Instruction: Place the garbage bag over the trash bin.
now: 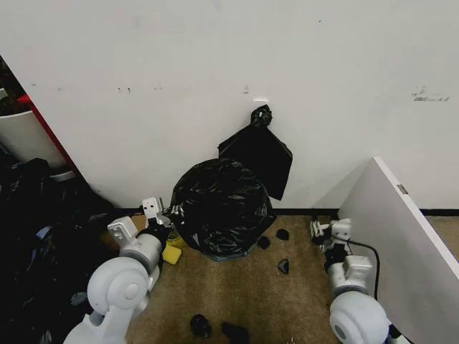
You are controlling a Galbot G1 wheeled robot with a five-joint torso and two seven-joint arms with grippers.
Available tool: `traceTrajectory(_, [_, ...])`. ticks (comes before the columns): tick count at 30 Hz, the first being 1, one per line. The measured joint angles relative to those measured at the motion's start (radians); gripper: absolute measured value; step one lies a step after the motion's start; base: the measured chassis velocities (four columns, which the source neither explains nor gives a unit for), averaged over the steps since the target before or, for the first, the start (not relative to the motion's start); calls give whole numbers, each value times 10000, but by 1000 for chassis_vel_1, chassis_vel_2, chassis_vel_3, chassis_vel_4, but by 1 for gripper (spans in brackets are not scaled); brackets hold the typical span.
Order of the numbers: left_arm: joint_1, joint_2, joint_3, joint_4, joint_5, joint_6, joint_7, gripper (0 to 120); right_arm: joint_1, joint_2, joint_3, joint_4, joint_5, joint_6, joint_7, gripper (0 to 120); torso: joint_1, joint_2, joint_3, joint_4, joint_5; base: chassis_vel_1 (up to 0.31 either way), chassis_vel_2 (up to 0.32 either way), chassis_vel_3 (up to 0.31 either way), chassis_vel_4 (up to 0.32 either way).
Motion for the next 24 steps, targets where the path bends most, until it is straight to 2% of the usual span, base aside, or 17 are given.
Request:
traceTrajectory(1, [0, 0, 0, 0, 0, 0, 0, 1, 0, 0, 0, 0, 0, 0, 0, 64, 0, 0, 0, 0, 0, 0, 0, 0, 0])
traceTrajectory(2, [72, -27, 32, 99, 337, -230, 99, 1, -103, -68, -183, 534, 274, 15, -278, 68, 0, 0, 0, 3, 3, 0, 0, 0, 0])
traceTrajectory(3, [117, -62, 94, 247, 780, -572, 243, 1, -283, -148, -441, 1197, 708, -202, -617, 73, 0, 0, 0, 1, 9, 0, 0, 0, 0])
traceTrajectory(4, [141, -103, 155, 352, 1129, -847, 364, 1, -390, -200, -628, 1500, 965, -491, -761, 77, 0, 1, -1, 1, 0, 0, 0, 0, 0])
traceTrajectory(5, [169, -157, 257, 466, 1515, -1228, 518, 1, -488, -273, -1017, 1729, 1323, -1082, -818, 81, 0, 0, 0, 0, -1, 0, 0, 0, 0])
traceTrajectory(7, [213, -266, 428, 586, 1906, -1717, 761, 1, -411, -337, -1595, 1818, 1700, -1934, -692, 77, 0, 0, -1, -1, 11, 0, 0, 0, 0])
traceTrajectory(8, [213, -266, 428, 586, 1906, -1717, 761, 1, -411, -337, -1595, 1818, 1700, -1934, -692, 77, 0, 0, -1, -1, 11, 0, 0, 0, 0])
traceTrajectory(9, [237, -309, 521, 639, 2080, -1913, 891, 1, -303, -352, -1766, 1824, 1756, -2223, -624, 74, 0, 0, 0, 0, 6, 0, 0, 0, 0])
traceTrajectory(10, [284, -354, 728, 737, 2381, -2196, 1117, 1, -103, -375, -1959, 1824, 1768, -2516, -525, 62, 0, 0, 0, 2, 12, 0, 0, 0, 0])
traceTrajectory(13, [343, -333, 1444, 1141, 3171, -2754, 1778, 1, 221, -359, -2073, 1807, 1824, -2943, -338, 46, 0, 0, 0, 1, 8, 0, 0, 0, 0])
traceTrajectory(16, [335, -308, 1766, 1339, 3507, -2977, 1976, 1, 332, -326, -2064, 1747, 1826, -2994, -352, 41, 0, 0, 0, -3, 7, 0, 0, 0, 0])
traceTrajectory(18, [337, -318, 2088, 1563, 3941, -3310, 2155, 1, 566, -294, -2170, 1569, 1779, -3253, -320, 29, 0, 0, 0, -1, 7, 0, 0, 0, 0])
traceTrajectory(21, [348, -370, 2362, 1740, 4331, -3518, 2248, 1, 847, -220, -2520, 1222, 1283, -3527, 29, 23, 0, 0, 1, 0, 8, 0, 0, 0, 0])
traceTrajectory(24, [374, -432, 2576, 1865, 4679, -3652, 2329, 1, 1209, -110, -2905, 768, 685, -3796, 524, 11, 0, 0, 1, -1, 8, 0, 0, 0, 0])
